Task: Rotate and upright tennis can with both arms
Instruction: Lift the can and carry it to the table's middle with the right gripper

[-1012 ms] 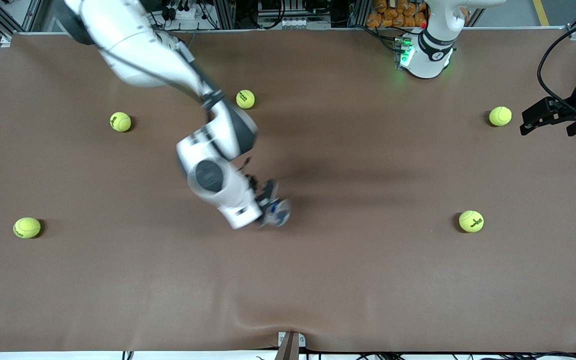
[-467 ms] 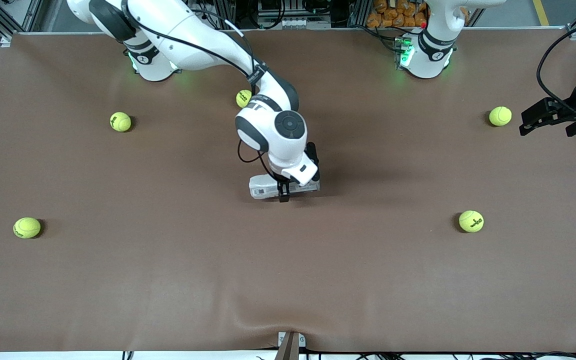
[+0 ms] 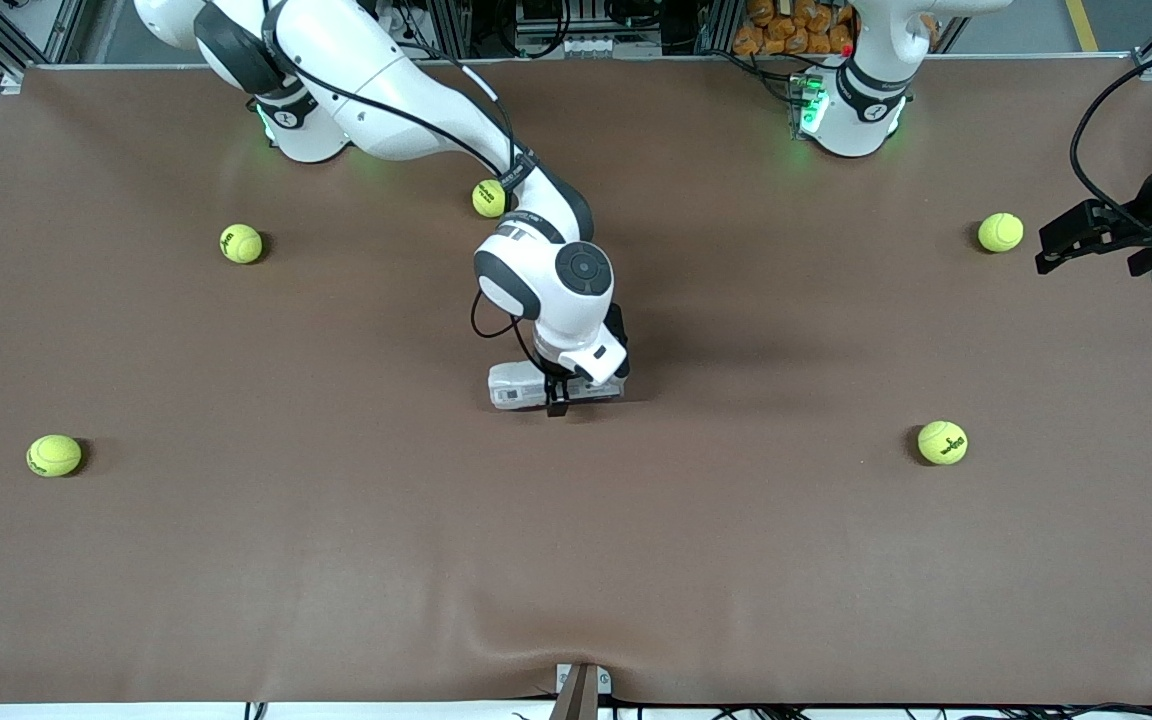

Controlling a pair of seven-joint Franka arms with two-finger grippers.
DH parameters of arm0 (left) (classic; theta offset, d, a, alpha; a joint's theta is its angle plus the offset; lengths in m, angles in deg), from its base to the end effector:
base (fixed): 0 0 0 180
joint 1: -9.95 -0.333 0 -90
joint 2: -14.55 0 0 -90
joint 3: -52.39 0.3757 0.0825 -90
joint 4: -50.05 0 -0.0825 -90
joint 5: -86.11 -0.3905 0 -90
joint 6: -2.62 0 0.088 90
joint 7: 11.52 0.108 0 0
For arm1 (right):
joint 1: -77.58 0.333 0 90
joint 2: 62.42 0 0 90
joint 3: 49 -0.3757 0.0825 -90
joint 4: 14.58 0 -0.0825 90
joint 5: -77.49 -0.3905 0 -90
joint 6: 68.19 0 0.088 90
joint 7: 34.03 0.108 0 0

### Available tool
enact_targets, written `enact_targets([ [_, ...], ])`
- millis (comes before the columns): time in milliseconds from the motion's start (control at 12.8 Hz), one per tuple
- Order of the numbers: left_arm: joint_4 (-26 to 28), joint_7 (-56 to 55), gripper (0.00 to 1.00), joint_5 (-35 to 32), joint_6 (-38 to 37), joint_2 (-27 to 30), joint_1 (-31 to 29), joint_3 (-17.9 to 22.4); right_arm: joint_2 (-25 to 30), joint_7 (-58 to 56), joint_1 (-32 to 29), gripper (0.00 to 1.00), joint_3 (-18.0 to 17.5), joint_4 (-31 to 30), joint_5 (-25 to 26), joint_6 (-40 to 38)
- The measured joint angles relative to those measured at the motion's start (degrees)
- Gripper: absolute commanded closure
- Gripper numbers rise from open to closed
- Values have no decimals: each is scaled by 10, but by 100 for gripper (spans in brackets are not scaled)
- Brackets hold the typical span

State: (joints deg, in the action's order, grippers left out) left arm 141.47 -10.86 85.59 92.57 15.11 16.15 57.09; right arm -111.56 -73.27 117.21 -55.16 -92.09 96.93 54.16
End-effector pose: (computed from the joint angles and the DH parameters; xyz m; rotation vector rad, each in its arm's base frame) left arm 0.5566 -0.0133 0.6767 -3.1325 0.0592 0.0248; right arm 0.5706 0.5349 0.2386 2.0032 2.1512 -0.0822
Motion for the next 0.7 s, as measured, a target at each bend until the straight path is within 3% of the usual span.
enact_targets([
  [233, 0, 0, 0, 0, 0, 0, 0, 0, 0, 32, 1, 14, 0, 3, 0, -2],
  [389, 0, 0, 0, 0, -1, 0, 0, 0, -2, 37, 1, 0, 0, 2, 2, -8],
  [700, 0, 0, 0, 8, -1, -1, 0, -1, -10, 38, 2, 0, 0, 3, 17, -8],
])
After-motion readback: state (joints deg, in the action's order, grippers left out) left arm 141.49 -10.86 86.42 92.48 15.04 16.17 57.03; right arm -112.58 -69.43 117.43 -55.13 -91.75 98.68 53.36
